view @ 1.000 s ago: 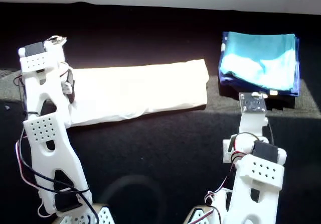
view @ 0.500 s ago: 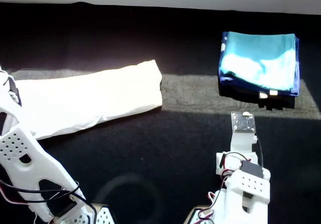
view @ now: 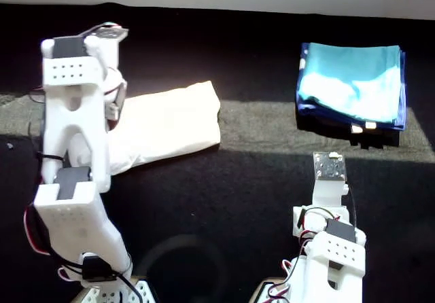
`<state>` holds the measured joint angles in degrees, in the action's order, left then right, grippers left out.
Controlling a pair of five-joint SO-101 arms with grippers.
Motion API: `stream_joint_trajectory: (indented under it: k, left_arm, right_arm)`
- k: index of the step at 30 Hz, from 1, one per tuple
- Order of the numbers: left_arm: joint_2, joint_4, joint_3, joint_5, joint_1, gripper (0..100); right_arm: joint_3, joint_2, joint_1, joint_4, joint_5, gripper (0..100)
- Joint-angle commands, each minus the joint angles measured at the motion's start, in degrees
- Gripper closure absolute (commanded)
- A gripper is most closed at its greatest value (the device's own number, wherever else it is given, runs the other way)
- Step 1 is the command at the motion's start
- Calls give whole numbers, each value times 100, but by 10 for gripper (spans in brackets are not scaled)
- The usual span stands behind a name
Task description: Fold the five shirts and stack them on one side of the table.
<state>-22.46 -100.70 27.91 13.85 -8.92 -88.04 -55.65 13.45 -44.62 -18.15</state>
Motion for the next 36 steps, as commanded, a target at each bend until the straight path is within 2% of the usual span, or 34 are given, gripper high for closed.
stream_joint_trajectory:
  k: [1, 6, 11, 17, 24, 27, 30, 33, 36]
  left_arm:
    - [154, 105, 4, -44, 954, 992]
    - [-418, 967, 4, -44, 1587, 992]
    - [-690, 1705, 13, -44, 1859, 992]
    - [-760, 2031, 655, -53, 2035, 992]
    - [-998, 2716, 725, -53, 2246, 990]
    - [-1314, 2681, 857, -44, 2229, 972]
    - [-1587, 2629, 1103, -53, 2220, 860]
    - [-1622, 2127, 1622, -360, 2220, 772]
    - [-1622, 1626, 2431, -677, 2141, 769]
  right_arm:
    - [-154, -13, 13, 101, -35, 890]
    - [-163, -13, 13, 101, -35, 890]
    - [-163, -13, 13, 101, -35, 890]
    - [-163, -13, 13, 101, -35, 890]
    - [-163, -13, 13, 101, -35, 890]
    - [-163, -13, 13, 101, -35, 890]
    - [-163, -13, 13, 101, -35, 890]
    - [-163, -13, 4, 101, -35, 890]
    - [-163, -13, 4, 101, -35, 890]
